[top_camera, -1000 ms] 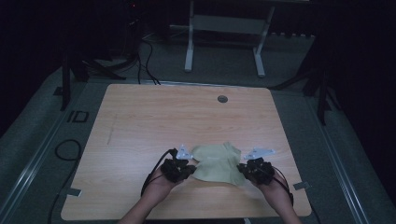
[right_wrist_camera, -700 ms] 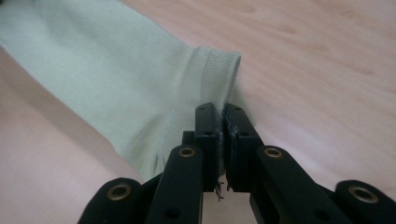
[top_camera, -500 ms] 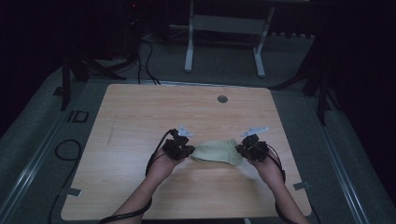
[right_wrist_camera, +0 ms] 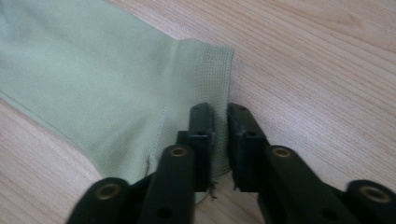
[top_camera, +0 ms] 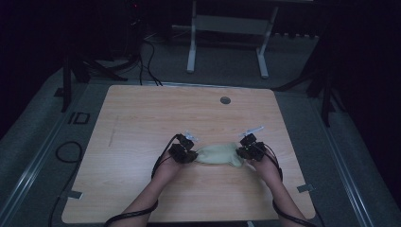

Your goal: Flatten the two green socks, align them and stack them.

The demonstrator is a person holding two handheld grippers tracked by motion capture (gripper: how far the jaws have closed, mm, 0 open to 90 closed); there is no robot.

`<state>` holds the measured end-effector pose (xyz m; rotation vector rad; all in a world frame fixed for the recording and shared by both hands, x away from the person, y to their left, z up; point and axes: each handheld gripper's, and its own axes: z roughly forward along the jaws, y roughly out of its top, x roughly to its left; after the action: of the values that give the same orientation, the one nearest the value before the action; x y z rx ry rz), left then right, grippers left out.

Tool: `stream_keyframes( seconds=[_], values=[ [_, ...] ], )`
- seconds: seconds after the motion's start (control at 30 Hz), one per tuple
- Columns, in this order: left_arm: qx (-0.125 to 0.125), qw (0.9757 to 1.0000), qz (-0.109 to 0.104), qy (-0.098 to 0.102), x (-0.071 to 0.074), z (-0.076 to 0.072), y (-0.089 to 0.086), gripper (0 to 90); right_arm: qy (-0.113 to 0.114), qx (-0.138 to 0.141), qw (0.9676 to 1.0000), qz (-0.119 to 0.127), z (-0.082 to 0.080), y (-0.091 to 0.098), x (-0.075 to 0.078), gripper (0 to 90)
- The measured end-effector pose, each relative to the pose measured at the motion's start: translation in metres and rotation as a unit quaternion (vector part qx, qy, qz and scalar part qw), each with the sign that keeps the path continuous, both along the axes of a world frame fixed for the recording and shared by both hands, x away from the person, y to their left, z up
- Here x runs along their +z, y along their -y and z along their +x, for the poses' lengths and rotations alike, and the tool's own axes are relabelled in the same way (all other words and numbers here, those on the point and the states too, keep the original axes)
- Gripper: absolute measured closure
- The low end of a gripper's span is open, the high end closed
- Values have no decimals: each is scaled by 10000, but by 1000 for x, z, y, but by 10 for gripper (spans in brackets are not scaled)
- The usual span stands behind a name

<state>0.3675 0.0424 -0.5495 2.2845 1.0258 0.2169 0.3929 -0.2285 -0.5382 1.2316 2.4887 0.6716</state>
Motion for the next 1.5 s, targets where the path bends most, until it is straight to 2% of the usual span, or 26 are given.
stream_keyframes(
  seconds=[0.1, 0.13, 0.2, 0.27, 0.33, 0.4, 0.5, 0.57, 0.67, 0.7, 0.73, 0.77, 0.83, 1.03, 1.13, 1.23, 1.27, 1.37, 1.5],
  values=[
    [57, 10000, 41, 25, -2, 0, 2, 606, -42, 17, 10000, 9, 0, -1, -1, 701],
    [79, 10000, 29, 17, -2, 0, 3, 559, -50, 27, 10000, 13, 0, -1, -1, 650],
    [129, 9999, 112, 19, -3, 0, 4, 410, -29, 19, 10000, -15, -1, -2, 0, 548],
    [166, 9997, -31, 147, 1, -3, 2, 388, 23, 19, 10000, -20, -1, -1, 0, 494],
    [175, 9994, -118, 290, 7, -7, -1, 279, 68, 29, 9999, 102, -4, 0, 4, 449],
    [182, 9991, -165, 339, 9, -9, -4, 252, 119, -16, 9996, 274, -7, 3, 9, 434],
    [212, 9983, -246, 493, 16, -18, -11, 151, 133, 9, 9985, 539, -13, 7, 16, 353],
    [183, 9979, -342, 521, 16, -22, -14, 145, 135, 103, 9977, 661, -18, 8, 18, 296],
    [185, 9976, -405, 528, 15, -25, -16, 140, 127, 99, 9974, 705, -21, 9, 18, 274],
    [199, 9971, -490, 539, 13, -30, -20, 140, 124, 98, 9970, 755, -24, 9, 19, 264],
    [214, 9970, -531, 513, 11, -33, -21, 30, 82, 198, 9948, 993, -33, 13, 17, 201],
    [176, 9977, -521, 407, 9, -38, -24, 8, 98, 197, 9939, 1079, -36, 14, 16, 185],
    [147, 9980, -442, 426, 7, -43, -26, 8, 84, 313, 9930, 1137, -40, 17, 14, 140],
    [152, 9980, -335, 515, 3, -55, -41, 8, 217, 417, 9905, 1294, -52, 26, 8, 127],
    [244, 9979, -396, 461, -2, -61, -49, 7, 201, 531, 9903, 1269, -59, 28, 5, 111],
    [269, 9978, -353, 500, -4, -66, -54, 8, 227, 652, 9901, 1221, -65, 29, 2, 111],
    [305, 9974, -361, 543, -7, -69, -59, 8, 419, 740, 9899, 1132, -72, 30, 0, 111],
    [358, 9970, -444, 527, -10, -72, -65, 8, 653, 801, 9887, 1088, -81, 33, -3, 111],
    [318, 9966, -456, 613, -13, -81, -69, 8, 817, 793, 9887, 976, -95, 36, -7, 110]
  ],
)
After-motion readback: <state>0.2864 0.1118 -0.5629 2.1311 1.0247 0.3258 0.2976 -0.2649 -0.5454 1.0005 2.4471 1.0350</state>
